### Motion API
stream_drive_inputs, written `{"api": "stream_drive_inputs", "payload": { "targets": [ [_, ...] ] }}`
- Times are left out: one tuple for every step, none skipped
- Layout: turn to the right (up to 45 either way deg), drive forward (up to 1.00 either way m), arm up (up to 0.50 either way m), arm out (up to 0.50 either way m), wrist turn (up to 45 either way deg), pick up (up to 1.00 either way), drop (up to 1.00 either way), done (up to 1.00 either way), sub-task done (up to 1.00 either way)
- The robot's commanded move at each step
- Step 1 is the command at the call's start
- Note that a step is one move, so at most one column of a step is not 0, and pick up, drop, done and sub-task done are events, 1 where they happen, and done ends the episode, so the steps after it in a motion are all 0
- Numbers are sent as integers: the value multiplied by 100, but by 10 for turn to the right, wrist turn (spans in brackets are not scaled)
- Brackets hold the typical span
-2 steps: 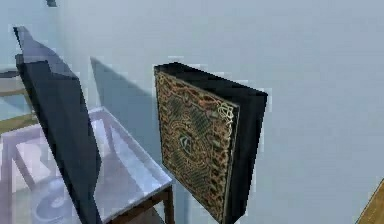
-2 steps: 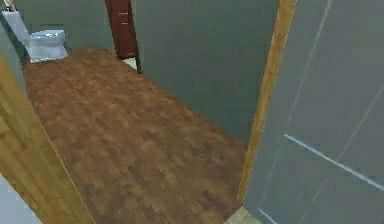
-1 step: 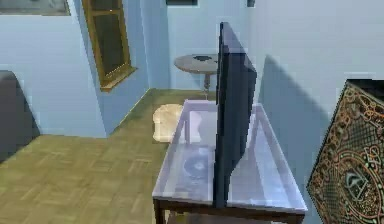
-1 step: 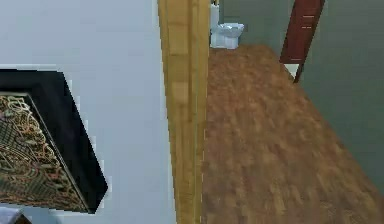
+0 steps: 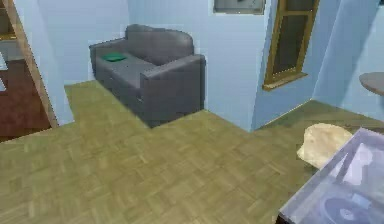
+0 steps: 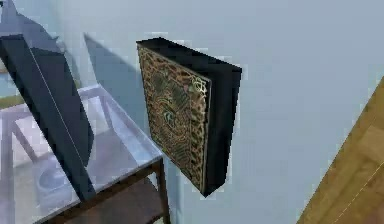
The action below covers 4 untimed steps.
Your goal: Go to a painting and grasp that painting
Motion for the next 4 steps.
{"api": "stream_drive_inputs", "payload": {
  "targets": [
    [-360,0,0,0,0,0,0,0,0],
    [0,10,0,0,0,0,0,0,0],
    [-450,0,0,0,0,0,0,0,0],
    [-300,0,0,0,0,0,0,0,0]
  ]
}}
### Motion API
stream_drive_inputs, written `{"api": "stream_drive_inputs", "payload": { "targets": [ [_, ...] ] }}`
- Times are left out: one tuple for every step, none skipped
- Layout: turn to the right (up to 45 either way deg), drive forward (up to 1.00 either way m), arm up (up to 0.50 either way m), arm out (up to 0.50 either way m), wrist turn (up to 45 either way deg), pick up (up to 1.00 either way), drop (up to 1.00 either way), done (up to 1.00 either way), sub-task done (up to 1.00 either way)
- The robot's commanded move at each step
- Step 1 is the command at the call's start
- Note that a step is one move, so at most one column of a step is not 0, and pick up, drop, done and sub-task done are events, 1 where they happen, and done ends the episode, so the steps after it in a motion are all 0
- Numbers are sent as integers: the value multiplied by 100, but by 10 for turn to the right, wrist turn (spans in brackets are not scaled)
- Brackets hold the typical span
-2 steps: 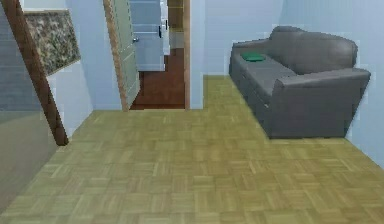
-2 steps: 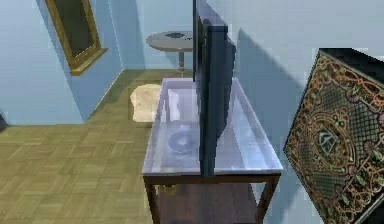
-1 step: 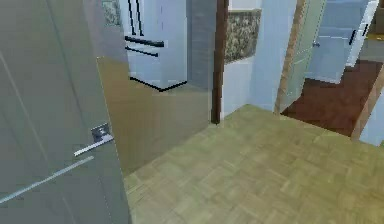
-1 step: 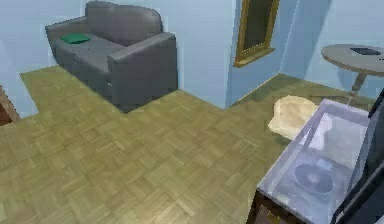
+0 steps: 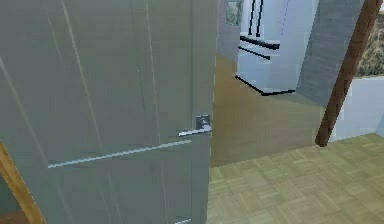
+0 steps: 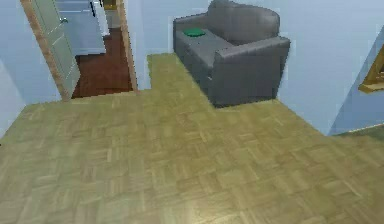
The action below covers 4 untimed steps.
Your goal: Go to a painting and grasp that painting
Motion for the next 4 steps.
{"api": "stream_drive_inputs", "payload": {
  "targets": [
    [0,5,0,0,0,0,0,0,0],
    [450,0,0,0,0,0,0,0,0],
    [450,0,0,0,0,0,0,0,0],
    [210,0,0,0,0,0,0,0,0]
  ]
}}
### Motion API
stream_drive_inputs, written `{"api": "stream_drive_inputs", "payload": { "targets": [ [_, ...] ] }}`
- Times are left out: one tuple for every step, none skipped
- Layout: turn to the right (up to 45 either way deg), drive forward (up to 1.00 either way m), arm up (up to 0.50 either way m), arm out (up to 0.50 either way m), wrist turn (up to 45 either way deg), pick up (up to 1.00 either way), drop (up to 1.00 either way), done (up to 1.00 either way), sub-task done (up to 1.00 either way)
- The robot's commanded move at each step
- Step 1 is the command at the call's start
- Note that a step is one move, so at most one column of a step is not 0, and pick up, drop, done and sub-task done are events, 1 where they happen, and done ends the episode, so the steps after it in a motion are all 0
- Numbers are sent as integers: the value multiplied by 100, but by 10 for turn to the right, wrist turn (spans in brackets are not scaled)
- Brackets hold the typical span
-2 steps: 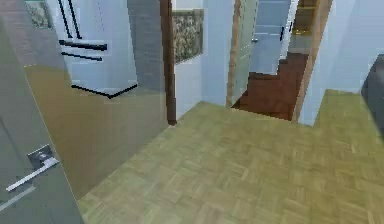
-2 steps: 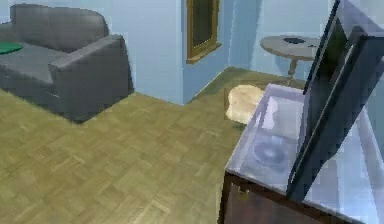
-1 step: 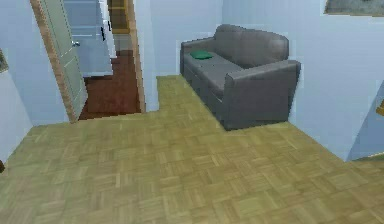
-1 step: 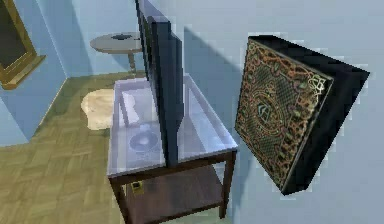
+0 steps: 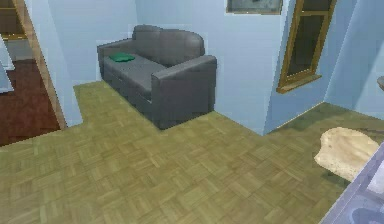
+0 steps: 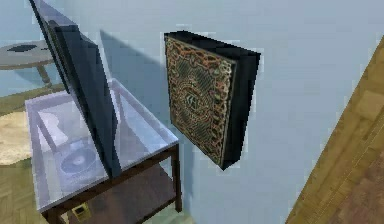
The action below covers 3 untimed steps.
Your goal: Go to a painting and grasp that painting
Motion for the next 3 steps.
{"api": "stream_drive_inputs", "payload": {
  "targets": [
    [0,0,50,0,0,0,0,0,0],
    [0,0,38,0,0,0,0,0,0],
    [0,0,0,24,0,0,0,0,0]
  ]
}}
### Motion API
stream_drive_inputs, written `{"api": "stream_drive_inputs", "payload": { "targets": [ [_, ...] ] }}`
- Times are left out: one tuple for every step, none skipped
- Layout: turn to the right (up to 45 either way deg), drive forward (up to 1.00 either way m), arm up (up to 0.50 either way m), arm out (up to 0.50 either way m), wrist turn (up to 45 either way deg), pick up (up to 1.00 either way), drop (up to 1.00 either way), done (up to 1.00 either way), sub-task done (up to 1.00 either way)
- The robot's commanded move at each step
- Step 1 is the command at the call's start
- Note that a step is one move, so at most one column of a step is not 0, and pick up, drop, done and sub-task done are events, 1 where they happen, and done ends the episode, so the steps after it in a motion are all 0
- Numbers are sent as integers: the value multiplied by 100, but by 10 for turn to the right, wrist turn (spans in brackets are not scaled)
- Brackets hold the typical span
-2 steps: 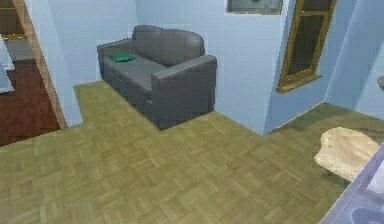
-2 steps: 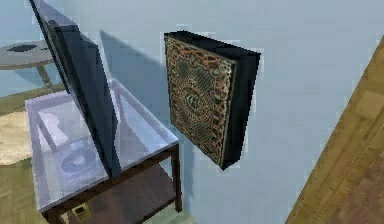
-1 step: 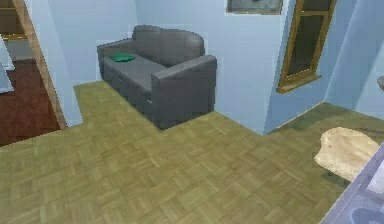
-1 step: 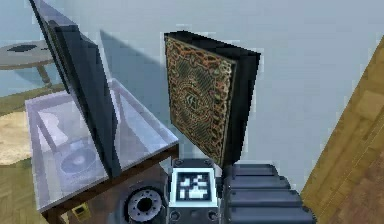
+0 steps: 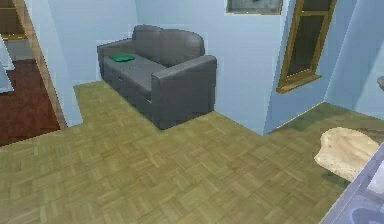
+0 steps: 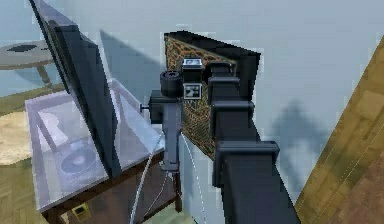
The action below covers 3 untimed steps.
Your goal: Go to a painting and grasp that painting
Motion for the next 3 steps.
{"api": "stream_drive_inputs", "payload": {
  "targets": [
    [0,0,0,0,450,0,0,0,0],
    [0,0,0,0,450,0,0,0,0],
    [0,0,0,0,450,0,0,0,0]
  ]
}}
